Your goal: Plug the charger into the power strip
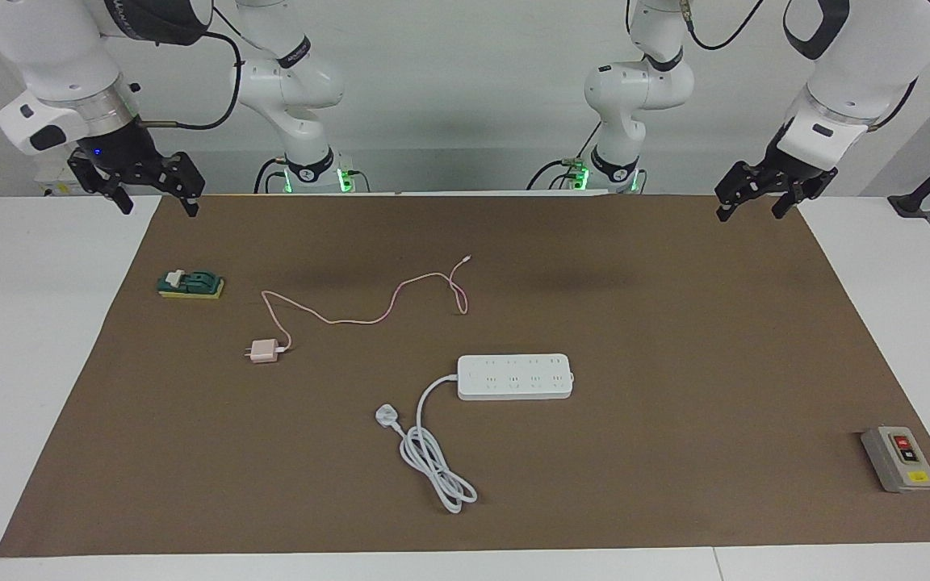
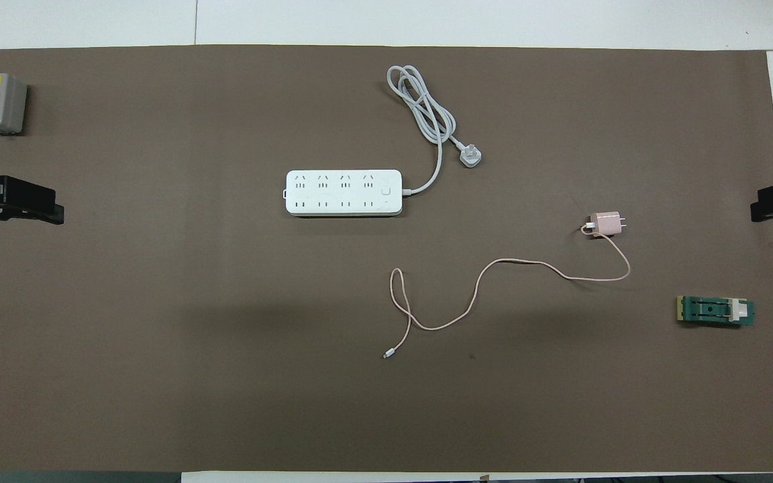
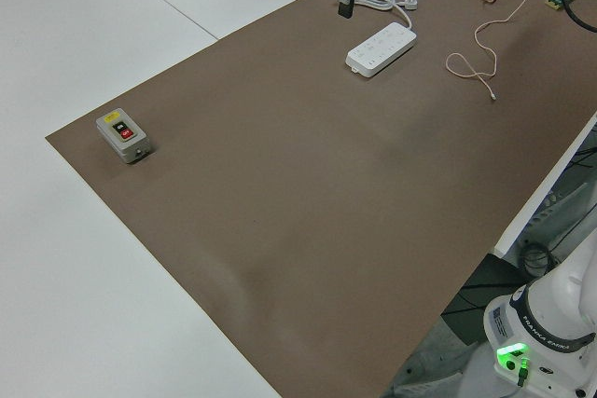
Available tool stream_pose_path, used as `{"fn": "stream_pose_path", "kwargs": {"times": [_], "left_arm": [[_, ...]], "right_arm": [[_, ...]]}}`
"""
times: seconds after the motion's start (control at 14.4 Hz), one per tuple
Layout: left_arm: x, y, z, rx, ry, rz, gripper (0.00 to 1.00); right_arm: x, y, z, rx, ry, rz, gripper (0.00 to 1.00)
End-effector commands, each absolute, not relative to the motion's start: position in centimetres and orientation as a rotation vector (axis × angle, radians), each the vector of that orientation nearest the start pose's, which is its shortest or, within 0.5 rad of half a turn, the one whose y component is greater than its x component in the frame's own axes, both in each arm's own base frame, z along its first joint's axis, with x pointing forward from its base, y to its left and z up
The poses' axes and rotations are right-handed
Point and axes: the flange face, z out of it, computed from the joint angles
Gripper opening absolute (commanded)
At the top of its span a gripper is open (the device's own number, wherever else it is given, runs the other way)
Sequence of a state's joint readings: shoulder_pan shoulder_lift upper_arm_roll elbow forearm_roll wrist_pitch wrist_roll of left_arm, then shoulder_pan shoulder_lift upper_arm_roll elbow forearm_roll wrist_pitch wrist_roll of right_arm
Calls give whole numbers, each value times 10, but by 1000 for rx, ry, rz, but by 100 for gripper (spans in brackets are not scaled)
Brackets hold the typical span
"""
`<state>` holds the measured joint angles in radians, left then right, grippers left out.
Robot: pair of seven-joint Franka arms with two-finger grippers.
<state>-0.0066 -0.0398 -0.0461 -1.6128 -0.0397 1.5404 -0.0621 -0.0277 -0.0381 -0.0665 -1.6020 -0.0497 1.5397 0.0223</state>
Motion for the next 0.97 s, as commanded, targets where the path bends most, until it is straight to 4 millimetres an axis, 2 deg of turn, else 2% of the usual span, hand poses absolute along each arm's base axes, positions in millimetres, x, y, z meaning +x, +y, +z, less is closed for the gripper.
{"fn": "stream_pose_path", "kwargs": {"times": [0.0,0.28,0.42,0.7,0.9], "left_arm": [[537,-31,624,-3190,-19,51,100],[537,-31,624,-3191,-19,51,100],[537,-31,624,-3190,-19,51,100],[537,-31,624,-3191,-19,51,100],[537,-31,624,-3190,-19,51,100]], "right_arm": [[538,-63,610,-3157,402,57,100],[540,-71,576,-3049,753,143,100],[549,-74,552,-2987,906,190,100],[574,-82,508,-2739,1242,265,100],[587,-95,478,-2616,1351,305,100]]}}
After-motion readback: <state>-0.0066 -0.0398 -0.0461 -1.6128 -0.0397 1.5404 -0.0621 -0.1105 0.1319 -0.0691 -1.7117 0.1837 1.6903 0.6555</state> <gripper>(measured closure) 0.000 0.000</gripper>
